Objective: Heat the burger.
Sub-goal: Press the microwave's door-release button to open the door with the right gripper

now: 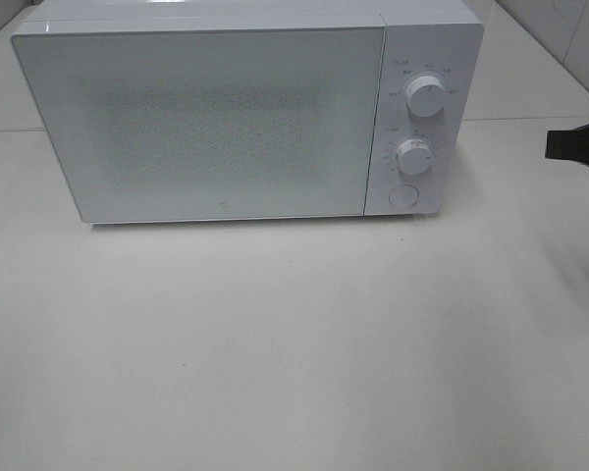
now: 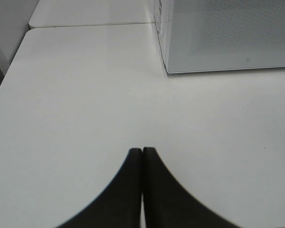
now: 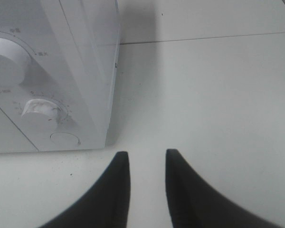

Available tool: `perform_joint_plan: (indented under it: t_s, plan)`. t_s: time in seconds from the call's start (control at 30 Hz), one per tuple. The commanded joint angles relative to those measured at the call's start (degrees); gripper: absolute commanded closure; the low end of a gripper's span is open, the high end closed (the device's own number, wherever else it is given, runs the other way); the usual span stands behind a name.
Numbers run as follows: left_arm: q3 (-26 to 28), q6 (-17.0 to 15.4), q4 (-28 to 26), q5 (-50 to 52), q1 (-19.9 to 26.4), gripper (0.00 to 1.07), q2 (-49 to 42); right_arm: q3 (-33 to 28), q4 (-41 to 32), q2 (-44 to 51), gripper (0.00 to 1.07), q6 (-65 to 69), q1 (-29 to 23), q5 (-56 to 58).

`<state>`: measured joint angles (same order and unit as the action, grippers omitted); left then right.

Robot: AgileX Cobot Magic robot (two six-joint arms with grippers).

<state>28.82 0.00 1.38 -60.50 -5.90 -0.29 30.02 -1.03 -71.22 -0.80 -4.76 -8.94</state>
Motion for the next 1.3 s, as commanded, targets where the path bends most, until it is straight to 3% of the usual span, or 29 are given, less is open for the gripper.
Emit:
perform_joint_plan:
  t_s: [0.03,0.17,0.5,0.73,0.97,1.3]
  plan:
    - [-0.2,0.0,-0.2,1.0,-0.1,1.06,-1.1,0.2,0.1,-2.9,0.93,-0.7,0.1,-4.9]
    - [-0.2,0.0,-0.2,1.0,-0.1,1.06,-1.1,0.2,0.2,-9.1,1.07,-0.7,0.1,-10.9]
    - [-0.2,0.0,-0.2,1.0,-0.1,1.06,-1.1,0.3,0.6,-17.2,1.07,2.6,-2.2,-20.5]
    - [-0.2,0.0,-0.2,1.0,-0.1,1.06,-1.1,0.3,0.6,-23.7,1.07,2.5,-13.0,-28.0]
    - [-0.2,0.0,-0.2,1.0,-0.1,1.06,-1.1,0.3,0.6,-29.0,1.07,2.5,-20.2,-33.9]
    - [-0.2,0.0,-0.2,1.0,-0.1,1.06,-1.1,4.5,-1.5,-35.5,1.07,5.7,-21.9,-34.3]
